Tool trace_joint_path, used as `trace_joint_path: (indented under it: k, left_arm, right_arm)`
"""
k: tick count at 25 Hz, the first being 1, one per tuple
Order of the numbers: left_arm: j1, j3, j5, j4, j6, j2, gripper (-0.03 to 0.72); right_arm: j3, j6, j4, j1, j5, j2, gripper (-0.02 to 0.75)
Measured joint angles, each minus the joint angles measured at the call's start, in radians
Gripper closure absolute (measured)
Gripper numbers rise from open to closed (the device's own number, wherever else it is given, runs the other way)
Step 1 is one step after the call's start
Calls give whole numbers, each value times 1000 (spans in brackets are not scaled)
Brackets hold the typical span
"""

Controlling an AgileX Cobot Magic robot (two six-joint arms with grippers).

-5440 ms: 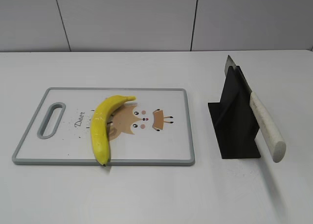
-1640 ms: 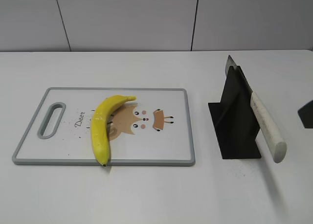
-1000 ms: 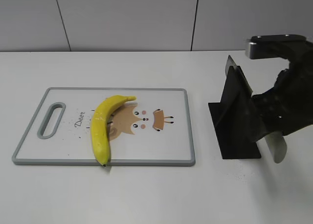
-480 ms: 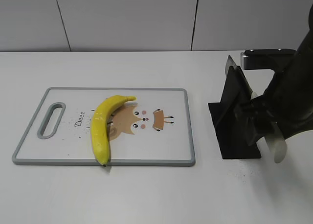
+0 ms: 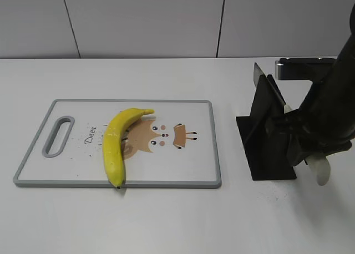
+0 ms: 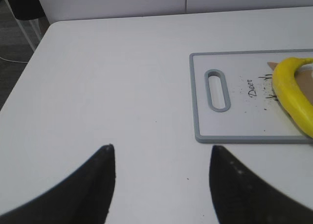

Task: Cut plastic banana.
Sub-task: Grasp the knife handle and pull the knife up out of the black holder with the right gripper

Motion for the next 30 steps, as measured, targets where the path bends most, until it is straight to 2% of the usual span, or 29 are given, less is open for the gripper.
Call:
trace_joint_path:
  k: [5, 11, 17, 22, 30]
  left_arm:
    - [0, 0, 0, 0, 0, 0, 109]
    - [0, 0, 0, 0, 0, 0, 109]
    - [0, 0, 0, 0, 0, 0, 109]
    - [0, 0, 0, 0, 0, 0, 109]
    - [0, 0, 0, 1, 0, 0, 125]
  right_arm:
    - [-36, 1, -2, 0, 51, 1, 555]
    - [-128, -3, -14, 0, 191, 1, 555]
    - [-214, -74, -36, 0, 279, 2, 555]
    - [-294, -129, -68, -1, 293, 2, 555]
    - [-415, -291, -47, 1, 280, 2, 555]
